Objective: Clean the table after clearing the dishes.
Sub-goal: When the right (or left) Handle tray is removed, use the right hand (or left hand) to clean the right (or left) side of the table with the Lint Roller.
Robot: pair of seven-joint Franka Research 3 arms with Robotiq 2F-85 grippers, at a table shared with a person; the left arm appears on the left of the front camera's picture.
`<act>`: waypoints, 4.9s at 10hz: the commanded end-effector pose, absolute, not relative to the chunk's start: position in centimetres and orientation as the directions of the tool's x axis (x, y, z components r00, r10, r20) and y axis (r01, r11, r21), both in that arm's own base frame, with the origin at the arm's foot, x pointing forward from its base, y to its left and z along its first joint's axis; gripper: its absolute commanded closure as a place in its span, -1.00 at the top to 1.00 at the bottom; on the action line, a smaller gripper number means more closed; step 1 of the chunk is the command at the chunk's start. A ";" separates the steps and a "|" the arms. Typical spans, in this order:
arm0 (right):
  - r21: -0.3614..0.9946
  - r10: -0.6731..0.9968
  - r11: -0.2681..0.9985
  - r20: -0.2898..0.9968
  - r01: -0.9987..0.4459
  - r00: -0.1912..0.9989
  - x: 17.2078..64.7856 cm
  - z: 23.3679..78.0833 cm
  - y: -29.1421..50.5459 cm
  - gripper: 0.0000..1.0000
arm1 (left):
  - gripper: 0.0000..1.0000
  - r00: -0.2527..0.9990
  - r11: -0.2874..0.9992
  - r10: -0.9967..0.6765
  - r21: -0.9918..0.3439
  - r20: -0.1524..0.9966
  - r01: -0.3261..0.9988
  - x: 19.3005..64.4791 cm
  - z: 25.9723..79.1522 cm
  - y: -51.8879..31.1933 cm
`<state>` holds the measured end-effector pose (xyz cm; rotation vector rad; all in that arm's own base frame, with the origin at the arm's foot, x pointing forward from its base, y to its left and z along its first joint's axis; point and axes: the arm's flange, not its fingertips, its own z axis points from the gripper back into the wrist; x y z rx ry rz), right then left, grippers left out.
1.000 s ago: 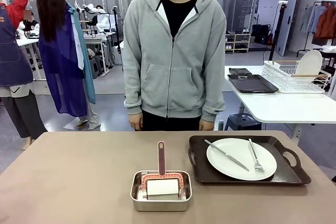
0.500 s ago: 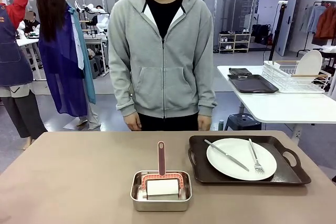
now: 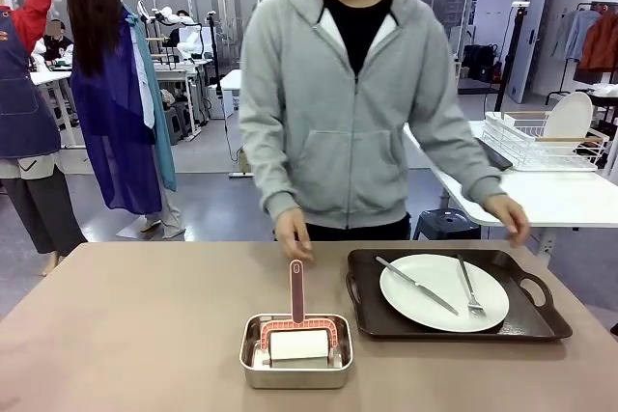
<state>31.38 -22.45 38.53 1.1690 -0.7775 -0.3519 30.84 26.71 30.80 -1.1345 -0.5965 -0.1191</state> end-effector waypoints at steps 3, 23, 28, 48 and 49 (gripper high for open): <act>0.915 -0.623 0.376 0.367 -0.147 0.691 31.1 38.7 -22.1 1.00 | 1.00 0.849 0.450 0.197 -0.815 0.490 0.366 30.4 31.3 26.7; 0.332 0.423 0.613 0.630 -0.717 0.652 49.6 60.8 11.2 1.00 | 1.00 0.849 0.450 0.197 -0.815 0.490 0.366 30.4 31.3 26.7; 0.142 0.734 0.451 0.503 -0.881 0.457 49.7 59.0 20.2 1.00 | 1.00 0.849 0.450 0.197 -0.815 0.490 0.366 30.4 31.3 26.7; 0.221 0.994 -0.101 0.069 -0.970 -0.087 58.3 47.6 42.5 1.00 | 1.00 0.849 0.450 0.197 -0.815 0.490 0.366 30.4 31.3 26.7; 0.275 0.994 -0.106 0.045 -0.956 -0.097 58.5 46.6 43.5 1.00 | 1.00 0.849 0.450 0.197 -0.815 0.490 0.366 30.4 31.3 26.7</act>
